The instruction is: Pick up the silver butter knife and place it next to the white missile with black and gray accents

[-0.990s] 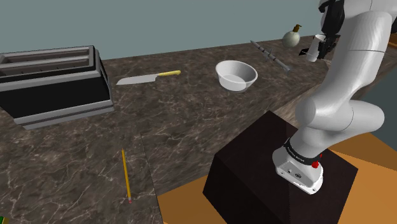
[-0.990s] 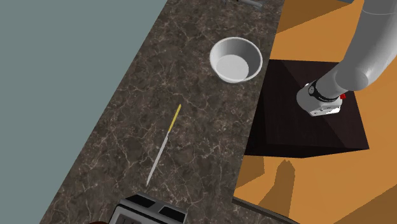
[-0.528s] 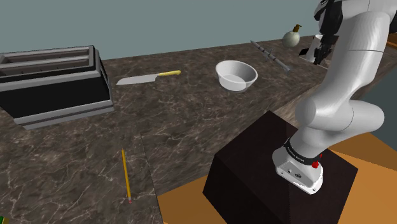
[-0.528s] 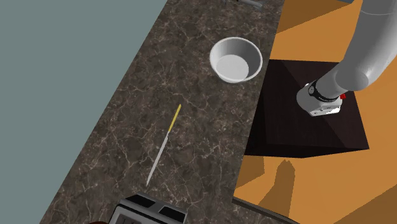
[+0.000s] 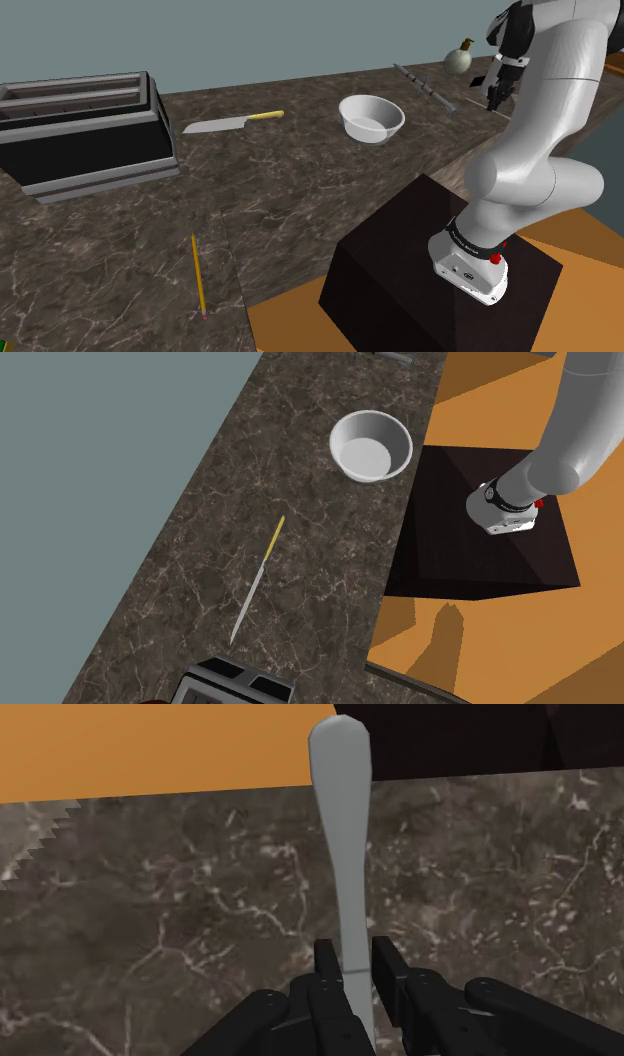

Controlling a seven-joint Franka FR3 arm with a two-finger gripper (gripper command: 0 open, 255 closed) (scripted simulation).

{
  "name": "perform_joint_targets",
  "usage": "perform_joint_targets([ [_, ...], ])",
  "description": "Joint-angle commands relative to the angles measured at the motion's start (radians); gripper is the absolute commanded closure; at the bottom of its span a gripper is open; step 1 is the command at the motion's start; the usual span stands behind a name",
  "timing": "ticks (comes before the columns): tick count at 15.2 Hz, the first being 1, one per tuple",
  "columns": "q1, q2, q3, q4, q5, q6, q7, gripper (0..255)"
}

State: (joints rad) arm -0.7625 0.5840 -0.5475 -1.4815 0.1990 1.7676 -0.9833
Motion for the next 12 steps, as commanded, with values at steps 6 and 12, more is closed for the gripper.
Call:
perform_joint_targets([
  [6, -0.001, 0.012, 0.004, -0.011, 0.006, 0.022, -0.001, 255],
  [12, -0.001, 0.012, 0.004, -0.011, 0.006, 0.022, -0.001, 0],
])
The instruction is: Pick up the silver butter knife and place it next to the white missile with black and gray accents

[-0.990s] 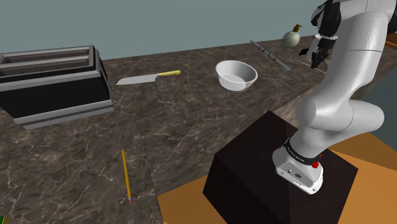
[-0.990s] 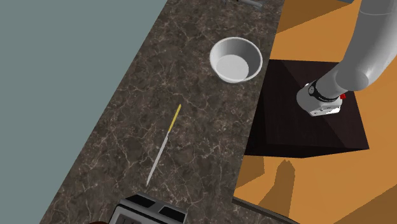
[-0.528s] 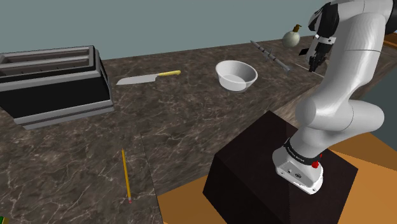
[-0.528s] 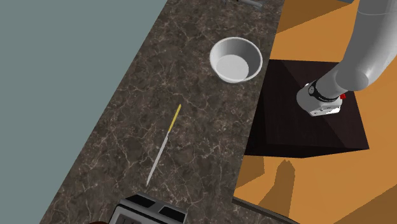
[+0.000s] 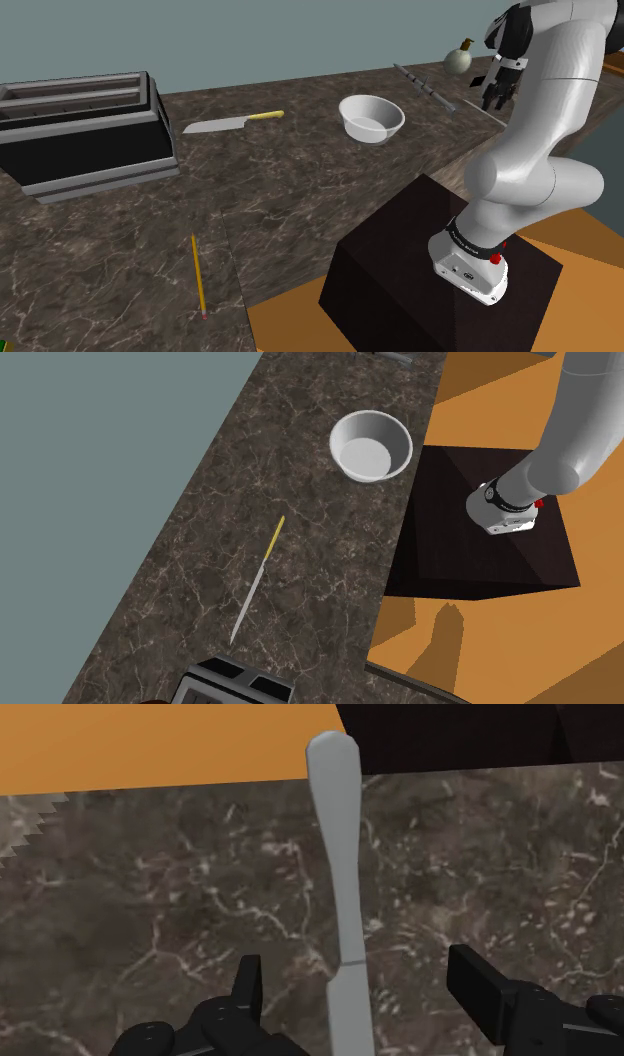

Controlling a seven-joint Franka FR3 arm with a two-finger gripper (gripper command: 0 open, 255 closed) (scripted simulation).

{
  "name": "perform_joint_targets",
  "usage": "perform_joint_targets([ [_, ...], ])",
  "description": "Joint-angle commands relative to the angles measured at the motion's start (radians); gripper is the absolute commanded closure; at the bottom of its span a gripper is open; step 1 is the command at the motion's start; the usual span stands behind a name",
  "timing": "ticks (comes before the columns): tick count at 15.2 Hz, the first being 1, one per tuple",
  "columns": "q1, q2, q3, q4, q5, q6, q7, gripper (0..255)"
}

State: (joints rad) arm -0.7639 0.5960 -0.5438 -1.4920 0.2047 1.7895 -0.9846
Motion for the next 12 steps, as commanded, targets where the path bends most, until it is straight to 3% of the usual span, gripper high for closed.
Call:
perform_joint_targets([
  [1, 0.0, 0.0, 0.0, 0.0, 0.0, 0.0, 0.0, 0],
  [6, -0.018, 0.005, -0.003, 0.139, -0.004, -0.13, 0.008, 0],
  [12, -0.018, 0.005, -0.003, 0.139, -0.004, -0.13, 0.008, 0],
])
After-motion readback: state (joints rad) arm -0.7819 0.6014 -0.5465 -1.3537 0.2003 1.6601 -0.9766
